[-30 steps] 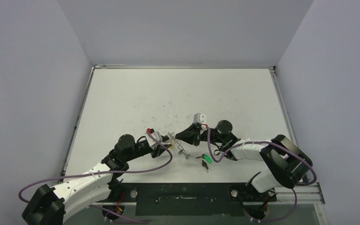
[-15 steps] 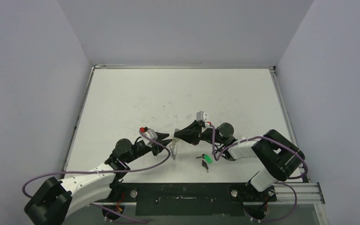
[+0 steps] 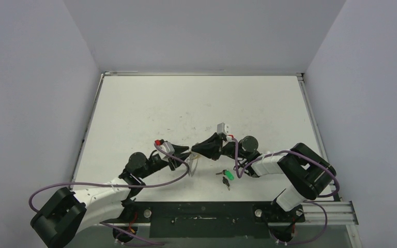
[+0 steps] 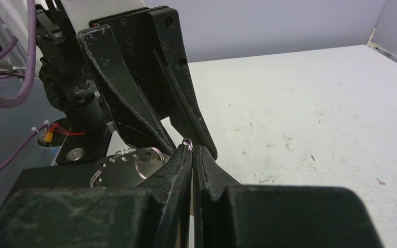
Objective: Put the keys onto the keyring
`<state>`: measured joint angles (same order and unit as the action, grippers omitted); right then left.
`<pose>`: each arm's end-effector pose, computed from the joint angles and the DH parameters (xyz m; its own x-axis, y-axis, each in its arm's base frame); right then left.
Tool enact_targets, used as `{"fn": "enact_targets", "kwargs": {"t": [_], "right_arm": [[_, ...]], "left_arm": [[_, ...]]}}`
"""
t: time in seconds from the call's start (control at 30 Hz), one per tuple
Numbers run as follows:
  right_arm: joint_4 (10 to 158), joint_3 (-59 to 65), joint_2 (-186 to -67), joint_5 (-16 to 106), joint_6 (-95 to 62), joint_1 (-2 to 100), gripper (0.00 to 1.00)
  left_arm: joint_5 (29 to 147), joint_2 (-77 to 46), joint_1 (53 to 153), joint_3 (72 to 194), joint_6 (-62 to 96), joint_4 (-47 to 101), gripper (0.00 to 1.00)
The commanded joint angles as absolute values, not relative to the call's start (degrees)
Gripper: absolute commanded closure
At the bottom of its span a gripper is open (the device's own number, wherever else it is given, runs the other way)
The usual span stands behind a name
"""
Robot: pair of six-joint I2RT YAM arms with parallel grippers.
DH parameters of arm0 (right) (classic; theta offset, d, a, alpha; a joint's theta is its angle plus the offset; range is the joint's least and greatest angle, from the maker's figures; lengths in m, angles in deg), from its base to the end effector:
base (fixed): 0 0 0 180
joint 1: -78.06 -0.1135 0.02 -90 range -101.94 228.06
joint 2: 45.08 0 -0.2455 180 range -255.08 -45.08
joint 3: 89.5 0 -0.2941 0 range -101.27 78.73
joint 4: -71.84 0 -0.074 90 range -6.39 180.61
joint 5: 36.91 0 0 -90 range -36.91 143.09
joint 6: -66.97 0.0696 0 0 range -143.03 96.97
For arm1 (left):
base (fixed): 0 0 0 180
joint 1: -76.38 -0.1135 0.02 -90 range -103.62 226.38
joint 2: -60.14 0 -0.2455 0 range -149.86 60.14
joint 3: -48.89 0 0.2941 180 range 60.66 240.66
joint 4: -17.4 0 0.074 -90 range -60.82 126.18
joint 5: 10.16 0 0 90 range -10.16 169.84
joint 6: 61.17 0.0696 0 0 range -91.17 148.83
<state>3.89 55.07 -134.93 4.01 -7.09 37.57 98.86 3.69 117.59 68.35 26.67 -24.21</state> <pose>0.1991 0.2392 0.1478 -0.0992 0.1519 -0.9834 -0.9951 -0.0214 0.0970 0.1796 -0.1874 0.1524 0.0279 -0.0718 -0.9970 0.8689 0.4949 -0.0113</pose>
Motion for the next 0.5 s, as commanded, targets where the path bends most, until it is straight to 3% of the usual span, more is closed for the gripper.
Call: {"fn": "enact_targets", "kwargs": {"t": [0.0, 0.23, 0.47], "right_arm": [[-1.6, 54.4, -135.3, 3.1, -6.4, 37.1, 1.00], [-1.6, 54.4, -135.3, 3.3, -6.4, 37.1, 1.00], [-1.6, 54.3, -135.3, 3.0, -6.1, 37.1, 1.00]], "left_arm": [[103.7, 3.1, 117.8, 71.2, 26.3, -30.1, 0.72], [104.8, 4.1, 117.9, 71.1, 26.4, -29.6, 0.69], [102.9, 4.9, 117.9, 71.6, 26.9, -27.7, 0.88]]}}
